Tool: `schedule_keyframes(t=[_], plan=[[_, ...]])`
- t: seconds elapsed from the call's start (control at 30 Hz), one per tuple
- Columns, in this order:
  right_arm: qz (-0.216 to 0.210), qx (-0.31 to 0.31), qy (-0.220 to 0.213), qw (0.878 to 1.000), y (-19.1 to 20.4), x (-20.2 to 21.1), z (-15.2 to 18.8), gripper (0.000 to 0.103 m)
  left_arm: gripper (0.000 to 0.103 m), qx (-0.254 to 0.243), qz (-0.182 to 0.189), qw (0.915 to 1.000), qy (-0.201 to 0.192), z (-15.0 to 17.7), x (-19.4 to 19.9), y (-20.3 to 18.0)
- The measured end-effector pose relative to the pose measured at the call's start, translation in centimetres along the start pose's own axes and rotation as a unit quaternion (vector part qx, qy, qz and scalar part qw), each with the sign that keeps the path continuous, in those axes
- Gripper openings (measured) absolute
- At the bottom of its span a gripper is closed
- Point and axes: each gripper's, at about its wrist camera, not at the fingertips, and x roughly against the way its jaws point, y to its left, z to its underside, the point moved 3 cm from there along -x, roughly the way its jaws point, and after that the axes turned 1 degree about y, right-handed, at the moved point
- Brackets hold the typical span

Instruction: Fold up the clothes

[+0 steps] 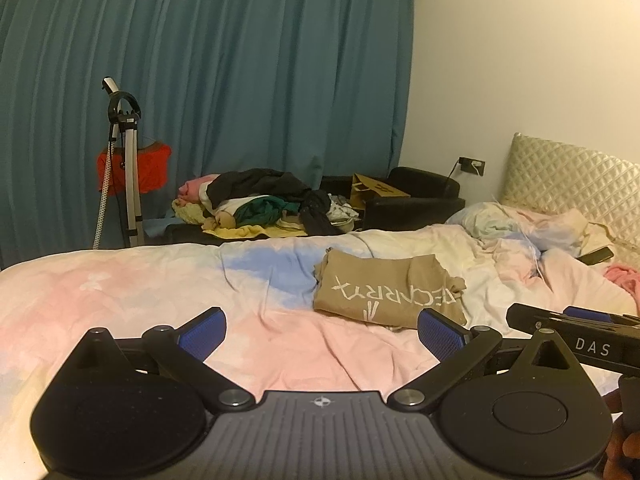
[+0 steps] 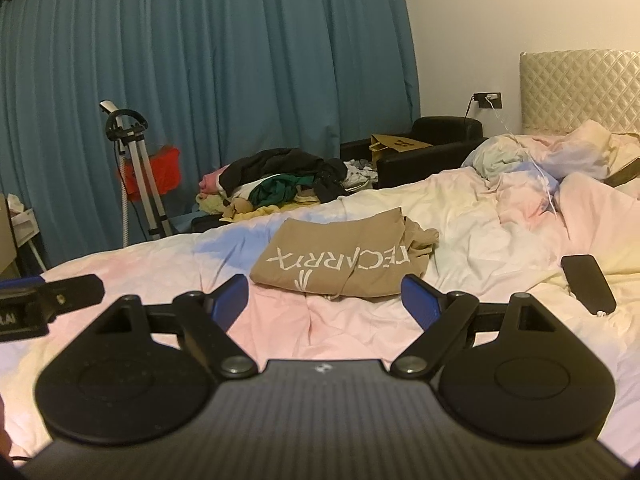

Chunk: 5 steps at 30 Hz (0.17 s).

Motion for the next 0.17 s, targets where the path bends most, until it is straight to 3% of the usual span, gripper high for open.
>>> schedule_keyframes(t=[0.17], plan=[[0.004,-0.002,0.0,1.0,-0.16,0.13,0.0,0.085,0.103,-0.007,-0.003,1.0,0.001,0.2,-0.13,-0.2]])
